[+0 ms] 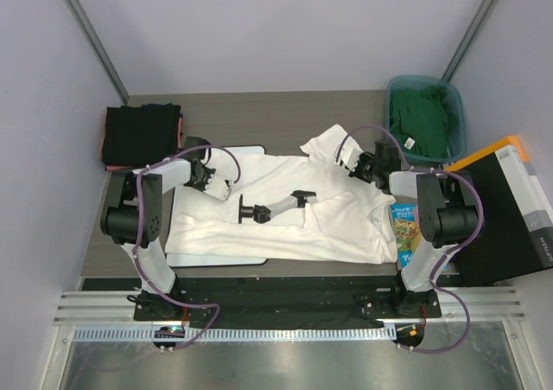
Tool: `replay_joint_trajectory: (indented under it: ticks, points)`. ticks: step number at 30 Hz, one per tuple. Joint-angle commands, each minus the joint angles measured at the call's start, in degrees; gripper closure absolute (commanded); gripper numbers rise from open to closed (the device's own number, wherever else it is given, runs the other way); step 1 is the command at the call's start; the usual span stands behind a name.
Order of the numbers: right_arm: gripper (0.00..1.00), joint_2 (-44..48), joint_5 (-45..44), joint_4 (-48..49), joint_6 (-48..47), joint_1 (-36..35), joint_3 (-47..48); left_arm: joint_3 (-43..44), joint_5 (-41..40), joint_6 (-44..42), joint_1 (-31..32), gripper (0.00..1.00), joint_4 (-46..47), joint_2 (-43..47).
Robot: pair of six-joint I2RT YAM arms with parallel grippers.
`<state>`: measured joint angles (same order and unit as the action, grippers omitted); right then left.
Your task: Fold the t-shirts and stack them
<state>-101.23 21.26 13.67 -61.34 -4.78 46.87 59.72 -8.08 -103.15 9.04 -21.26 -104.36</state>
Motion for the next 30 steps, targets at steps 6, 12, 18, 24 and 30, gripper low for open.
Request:
replay_joint_trajectory:
  ticks: [6, 12, 18, 24, 30]
  points:
    - [0.99, -2.3, -7.4, 2.8, -2.3, 0.5, 3.1, 2.4, -11.9, 5.3, -0.2, 1.00, 1.8, -4.8]
    - [0.99, -4.3, -9.7, 2.5, -2.5, 1.6, 6.1, 4.3, -14.2, 7.1, -0.3, 1.00, 2.5, -7.4]
    - [0.99, -5.7, -11.3, 1.7, -2.3, 2.0, 10.8, 8.9, -15.2, 10.6, -0.2, 1.00, 3.8, -9.5]
    - [0.74, -1.6, -10.7, -5.0, 7.0, 1.4, 20.0, 11.8, -12.7, 16.6, 0.2, 0.85, 4.1, -5.2]
    - [0.50, 1.7, -6.7, -15.1, 15.8, 1.3, 28.4, 12.7, -4.8, 20.2, 0.5, 0.42, 3.9, 2.3]
